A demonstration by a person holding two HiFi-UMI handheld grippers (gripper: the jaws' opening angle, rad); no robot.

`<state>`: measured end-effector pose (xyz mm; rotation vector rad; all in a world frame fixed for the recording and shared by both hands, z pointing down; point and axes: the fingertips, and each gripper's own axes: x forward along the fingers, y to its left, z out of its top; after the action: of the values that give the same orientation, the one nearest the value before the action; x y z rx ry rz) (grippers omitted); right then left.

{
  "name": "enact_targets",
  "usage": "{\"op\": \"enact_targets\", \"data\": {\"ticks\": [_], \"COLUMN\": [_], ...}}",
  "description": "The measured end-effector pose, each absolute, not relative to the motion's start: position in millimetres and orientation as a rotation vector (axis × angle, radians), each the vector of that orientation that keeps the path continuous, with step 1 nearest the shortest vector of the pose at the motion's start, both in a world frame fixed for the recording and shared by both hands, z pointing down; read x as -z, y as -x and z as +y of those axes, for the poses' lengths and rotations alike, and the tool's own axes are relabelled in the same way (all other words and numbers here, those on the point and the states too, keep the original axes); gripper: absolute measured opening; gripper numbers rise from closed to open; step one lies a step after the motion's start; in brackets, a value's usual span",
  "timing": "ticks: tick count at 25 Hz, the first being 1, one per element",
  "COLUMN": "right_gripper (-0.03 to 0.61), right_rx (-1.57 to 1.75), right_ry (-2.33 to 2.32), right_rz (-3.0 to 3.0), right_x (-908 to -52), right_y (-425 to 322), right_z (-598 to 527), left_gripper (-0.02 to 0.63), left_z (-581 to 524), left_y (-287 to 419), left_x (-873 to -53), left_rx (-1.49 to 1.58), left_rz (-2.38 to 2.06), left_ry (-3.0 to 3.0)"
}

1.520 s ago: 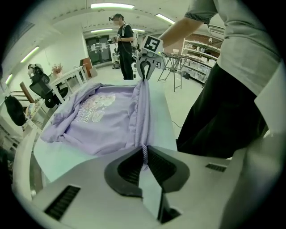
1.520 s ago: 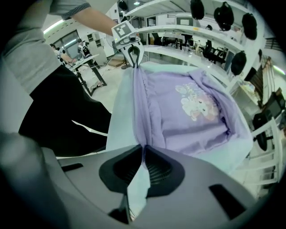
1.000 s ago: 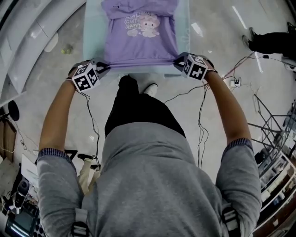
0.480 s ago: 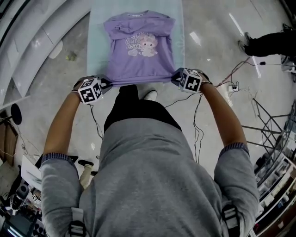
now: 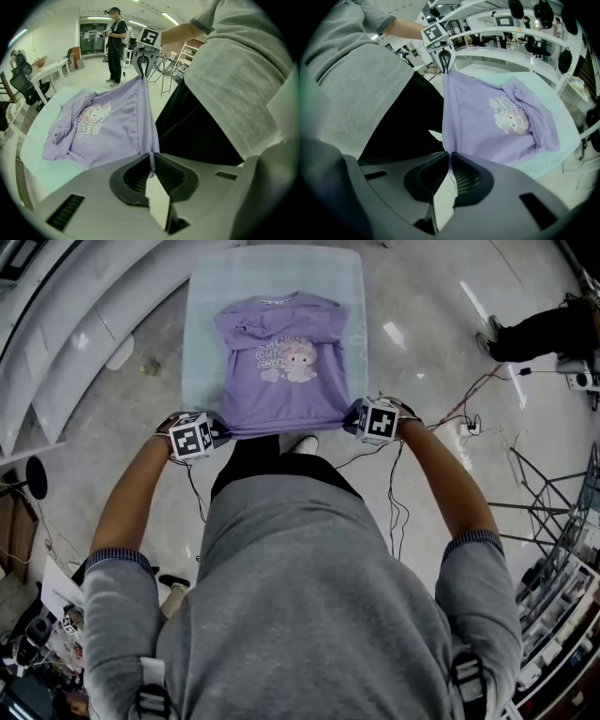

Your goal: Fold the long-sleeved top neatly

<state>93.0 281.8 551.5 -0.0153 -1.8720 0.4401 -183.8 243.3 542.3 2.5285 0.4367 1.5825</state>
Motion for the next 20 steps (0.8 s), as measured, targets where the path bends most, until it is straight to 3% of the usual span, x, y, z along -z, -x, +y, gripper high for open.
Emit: {"op": "enact_targets", "data": {"ticks": [9,20], "right_gripper": [0.038,0.038], "right_rx": [-0.433,-0.51], "right_ry": [0.087,0.055], "right_rz": [-1.856,-1.868], "right_x": [-550,-536], "right_y": [-89,-103], "right_z": [283,160], "left_gripper": [0.048,0.048], "left_z": [243,112], "left_y": [185,169], "left_x": [-542,-530], "left_rx": [-1.593,-1.558], "left_rz": [0.51,0.484], "left_ry": [-2.458,-2.442]}}
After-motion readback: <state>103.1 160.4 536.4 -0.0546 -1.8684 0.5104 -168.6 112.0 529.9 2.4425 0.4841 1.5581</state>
